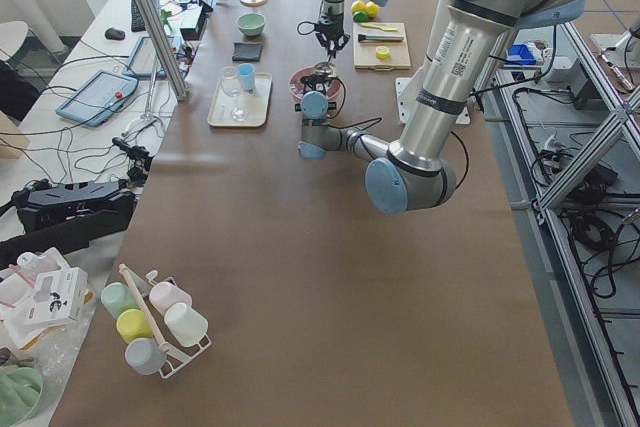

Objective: Put ice in cup with scoop
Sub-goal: 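Lift the filled scoop out of the bowl with the right gripper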

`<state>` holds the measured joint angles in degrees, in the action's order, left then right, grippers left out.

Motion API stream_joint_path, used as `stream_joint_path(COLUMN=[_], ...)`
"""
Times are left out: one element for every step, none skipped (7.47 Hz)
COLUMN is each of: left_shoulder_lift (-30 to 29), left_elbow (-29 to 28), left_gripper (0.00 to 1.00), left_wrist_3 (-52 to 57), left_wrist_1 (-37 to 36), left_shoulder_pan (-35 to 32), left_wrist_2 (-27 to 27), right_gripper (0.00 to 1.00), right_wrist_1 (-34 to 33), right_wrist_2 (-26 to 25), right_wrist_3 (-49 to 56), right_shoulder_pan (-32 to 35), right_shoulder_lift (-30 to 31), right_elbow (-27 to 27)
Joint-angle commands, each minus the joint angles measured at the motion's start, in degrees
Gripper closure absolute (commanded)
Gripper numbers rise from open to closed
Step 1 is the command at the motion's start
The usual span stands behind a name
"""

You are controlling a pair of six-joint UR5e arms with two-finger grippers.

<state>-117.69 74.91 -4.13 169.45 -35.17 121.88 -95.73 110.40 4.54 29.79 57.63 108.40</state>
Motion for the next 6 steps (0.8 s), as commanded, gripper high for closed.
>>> stream_joint_path(left_shoulder_lift=[0.09,0.09,0.09,0.09,0.09,0.18], left_elbow=[0.32,0.32,0.32,0.32,0.41,0.41], left_gripper=[0.02,0.02,0.02,0.02,0.02,0.02], left_wrist_3=[0.00,0.08,0.00,0.00,0.00,0.08], left_wrist_1=[0.01,0.01,0.01,-0.08,-0.08,-0.34], left_shoulder_pan=[-0.07,-0.07,-0.07,-0.07,-0.25,-0.51], left_wrist_2=[0.02,0.02,0.02,0.02,0.11,0.63], right_gripper=[1.00,1.00,1.00,1.00,1.00,1.00], right_wrist_1=[3.07,5.18,5.29,5.29,5.46,6.51], right_wrist_2=[0.00,0.00,0.00,0.08,0.08,0.17], right_wrist_3=[0.12,0.04,0.38,0.47,0.47,0.47], right_shoulder_pan=[0.00,0.00,0.00,0.00,0.09,0.09], right_shoulder_lift=[1.86,2.57,2.84,3.10,3.80,4.59], right_elbow=[2.07,2.25,3.04,4.44,6.37,7.69])
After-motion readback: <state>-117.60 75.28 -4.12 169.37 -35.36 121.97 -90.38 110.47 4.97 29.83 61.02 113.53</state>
